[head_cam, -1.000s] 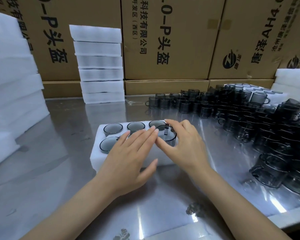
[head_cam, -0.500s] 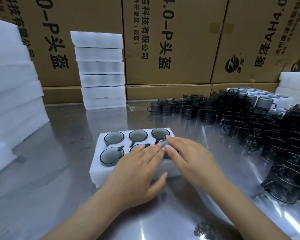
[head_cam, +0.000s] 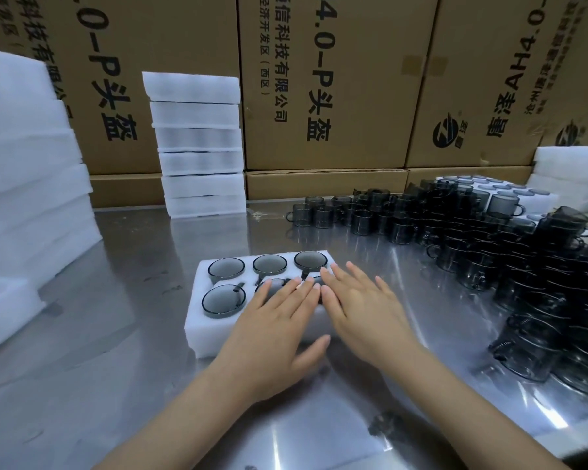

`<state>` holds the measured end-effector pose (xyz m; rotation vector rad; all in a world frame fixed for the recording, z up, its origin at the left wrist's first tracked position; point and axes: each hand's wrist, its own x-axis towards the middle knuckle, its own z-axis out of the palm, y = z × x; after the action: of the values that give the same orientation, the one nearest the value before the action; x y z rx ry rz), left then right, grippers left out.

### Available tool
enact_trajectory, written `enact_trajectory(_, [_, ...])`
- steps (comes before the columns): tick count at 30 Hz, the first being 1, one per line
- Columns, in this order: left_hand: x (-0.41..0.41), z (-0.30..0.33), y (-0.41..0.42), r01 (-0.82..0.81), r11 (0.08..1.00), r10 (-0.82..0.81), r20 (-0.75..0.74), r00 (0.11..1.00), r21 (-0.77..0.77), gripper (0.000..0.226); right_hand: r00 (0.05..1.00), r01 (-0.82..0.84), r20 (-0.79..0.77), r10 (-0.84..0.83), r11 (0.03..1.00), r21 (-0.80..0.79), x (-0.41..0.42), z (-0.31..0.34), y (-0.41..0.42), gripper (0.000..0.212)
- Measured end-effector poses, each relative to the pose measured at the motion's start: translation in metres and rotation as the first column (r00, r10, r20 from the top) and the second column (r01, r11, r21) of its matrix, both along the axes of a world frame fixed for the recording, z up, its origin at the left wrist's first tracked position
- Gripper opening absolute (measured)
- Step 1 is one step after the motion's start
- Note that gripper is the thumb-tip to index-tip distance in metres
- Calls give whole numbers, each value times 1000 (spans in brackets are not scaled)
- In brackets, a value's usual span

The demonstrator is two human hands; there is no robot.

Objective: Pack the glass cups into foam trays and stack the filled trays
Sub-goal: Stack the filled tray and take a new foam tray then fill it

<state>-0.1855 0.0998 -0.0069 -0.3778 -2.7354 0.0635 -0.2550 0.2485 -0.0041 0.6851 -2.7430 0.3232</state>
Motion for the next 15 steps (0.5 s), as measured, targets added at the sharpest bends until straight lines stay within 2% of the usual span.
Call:
enact_trajectory(2, [4,-5,-5,-6,998,8,-21,1000,65,73,998,-29,60,34,995,-91,1,-7,2,48])
enact_trajectory(3, [8,-6,-10,-24,990,28,-29,999,142,77,992,-46,107,68,980,-196,1,-11,2,49])
enact_trajectory(5, [19,-3,-27,-80,936,102,-47,994,344,77,970,-11,210,124,883,-469,1,-16,4,54])
enact_trajectory(7, [27,-2,-49,-154,800,244,-80,967,580,66,927,128,346,146,744,-656,-2,-17,7,61])
enact_trajectory(8, [31,0,-61,-213,699,322,-35,946,683,64,898,187,409,163,699,-690,-4,-16,9,59])
enact_trajectory(9, [34,1,-73,-304,570,376,87,923,763,71,876,208,444,190,681,-702,-5,-16,10,51])
enact_trajectory(10, [36,0,-80,-399,447,376,237,896,801,81,864,206,459,207,687,-696,-4,-16,11,43])
enact_trajectory(11, [37,-2,-84,-467,363,328,359,874,806,87,861,192,463,213,706,-682,-2,-15,11,39])
enact_trajectory(12, [35,-4,-84,-494,336,259,425,867,802,90,861,175,458,222,716,-675,-1,-14,11,38])
enact_trajectory(13, [34,-6,-82,-480,347,194,439,877,805,88,854,157,456,250,712,-684,0,-14,11,37])
enact_trajectory(15, [31,-9,-76,-403,355,140,379,915,843,60,813,111,449,371,659,-744,2,-13,13,33])
